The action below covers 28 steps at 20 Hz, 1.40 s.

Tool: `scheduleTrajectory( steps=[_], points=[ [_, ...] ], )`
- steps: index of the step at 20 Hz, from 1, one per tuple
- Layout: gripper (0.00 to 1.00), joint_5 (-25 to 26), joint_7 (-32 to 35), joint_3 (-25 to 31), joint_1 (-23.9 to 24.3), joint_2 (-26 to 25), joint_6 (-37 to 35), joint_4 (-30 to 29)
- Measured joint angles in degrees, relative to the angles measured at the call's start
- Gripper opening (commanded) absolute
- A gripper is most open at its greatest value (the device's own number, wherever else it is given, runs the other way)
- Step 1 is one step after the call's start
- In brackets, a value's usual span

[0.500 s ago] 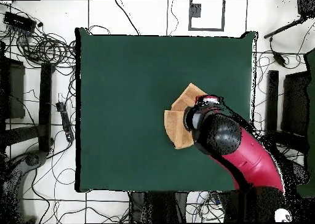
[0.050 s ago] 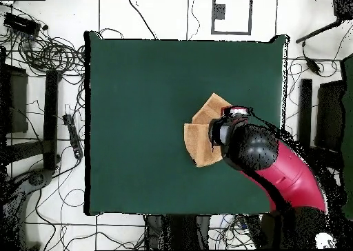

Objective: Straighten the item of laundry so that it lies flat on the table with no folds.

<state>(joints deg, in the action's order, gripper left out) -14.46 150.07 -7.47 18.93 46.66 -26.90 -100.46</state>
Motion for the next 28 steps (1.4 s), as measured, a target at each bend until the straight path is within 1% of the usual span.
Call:
scheduleTrajectory(
  steps=[1, 2, 8, 16, 23, 28],
  points=[
    [0.00, 0.3, 0.0, 0.0, 0.1, 0.1, -0.5, 0.2],
    [1.00, 0.7, 0.0, 0.0, 0.2, 0.1, -1.1, 0.4],
    [1.00, 2.1, 0.0, 0.0, 1.3, 1.4, -1.6, 0.6],
    [1.00, 2.0, 0.0, 0.0, 1.4, 2.4, -1.6, 1.0],
    [1.00, 0.0, 0.0, 0.0, 0.8, 1.7, -1.6, 2.1],
    [1.00, -1.8, 0.0, 0.0, -0.7, -0.1, -1.6, 4.4]
  ],
)
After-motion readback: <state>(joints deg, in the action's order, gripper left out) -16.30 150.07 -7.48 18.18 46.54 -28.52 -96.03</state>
